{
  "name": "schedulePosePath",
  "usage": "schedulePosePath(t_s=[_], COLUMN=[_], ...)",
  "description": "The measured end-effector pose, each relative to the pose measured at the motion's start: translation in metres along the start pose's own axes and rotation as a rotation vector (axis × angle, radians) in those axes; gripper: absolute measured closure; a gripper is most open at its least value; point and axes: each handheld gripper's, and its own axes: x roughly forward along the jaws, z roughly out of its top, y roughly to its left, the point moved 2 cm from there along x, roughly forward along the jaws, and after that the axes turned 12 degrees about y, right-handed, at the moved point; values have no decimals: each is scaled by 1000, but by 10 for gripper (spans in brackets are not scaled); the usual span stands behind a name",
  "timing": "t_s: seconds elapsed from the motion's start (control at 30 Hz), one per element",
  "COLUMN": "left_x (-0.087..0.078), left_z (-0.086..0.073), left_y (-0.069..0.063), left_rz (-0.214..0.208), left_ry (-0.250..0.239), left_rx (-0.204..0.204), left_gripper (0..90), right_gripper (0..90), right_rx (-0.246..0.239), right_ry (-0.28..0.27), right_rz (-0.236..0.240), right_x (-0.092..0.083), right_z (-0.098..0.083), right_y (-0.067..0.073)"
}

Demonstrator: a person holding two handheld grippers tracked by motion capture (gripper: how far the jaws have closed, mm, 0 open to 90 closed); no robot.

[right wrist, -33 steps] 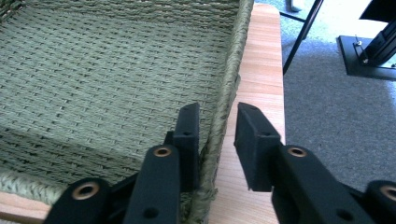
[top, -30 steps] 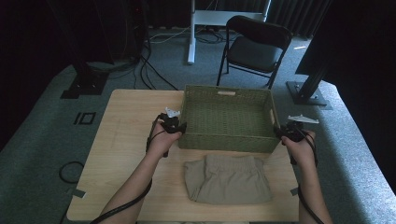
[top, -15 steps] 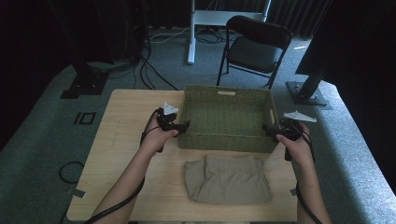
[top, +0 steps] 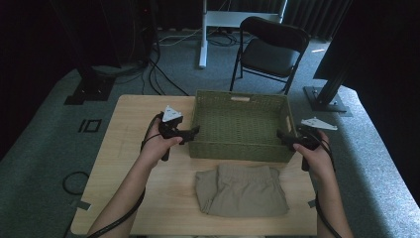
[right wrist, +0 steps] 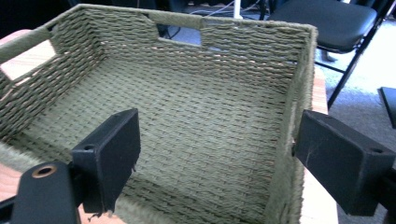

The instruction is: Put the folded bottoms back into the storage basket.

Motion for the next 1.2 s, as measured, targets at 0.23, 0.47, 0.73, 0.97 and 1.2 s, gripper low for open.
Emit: schedulePosePath(t_s=[0.23,0.47,0.73,0.97,1.2], left_x=[-6,-11,-14,-8,0], left_z=[0,-6,-15,-30,-48], left_y=[-8,-21,-42,-52,-57], left_rz=[-28,-55,-91,-116,-140], left_ry=[-29,-30,-29,-17,16], left_rx=[18,53,109,114,104], left_gripper=[216,216,217,217,217], right_gripper=[147,147,146,134,135], right_rx=[-32,-62,-88,-87,-94], right_ry=[-15,-44,-67,-69,-63], right_rz=[34,63,80,97,119], right_x=[-11,-22,-33,-34,-33], right_z=[-4,-10,-21,-33,-47], right_y=[9,21,32,38,45])
